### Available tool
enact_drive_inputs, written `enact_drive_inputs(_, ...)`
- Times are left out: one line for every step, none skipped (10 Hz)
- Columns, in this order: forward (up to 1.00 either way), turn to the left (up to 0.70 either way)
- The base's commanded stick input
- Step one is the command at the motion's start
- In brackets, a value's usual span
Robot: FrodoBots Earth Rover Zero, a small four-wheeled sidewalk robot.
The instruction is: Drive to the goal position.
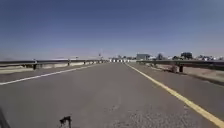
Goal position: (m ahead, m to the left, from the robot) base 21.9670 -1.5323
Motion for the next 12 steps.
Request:
enact_drive_inputs(1.00,0.00)
enact_drive_inputs(1.00,0.00)
enact_drive_inputs(1.00,0.00)
enact_drive_inputs(1.00,0.00)
enact_drive_inputs(1.00,0.00)
enact_drive_inputs(1.00,0.00)
enact_drive_inputs(1.00,0.00)
enact_drive_inputs(1.00,0.00)
enact_drive_inputs(1.00,0.00)
enact_drive_inputs(1.00,0.00)
enact_drive_inputs(1.00,0.00)
enact_drive_inputs(1.00,0.00)
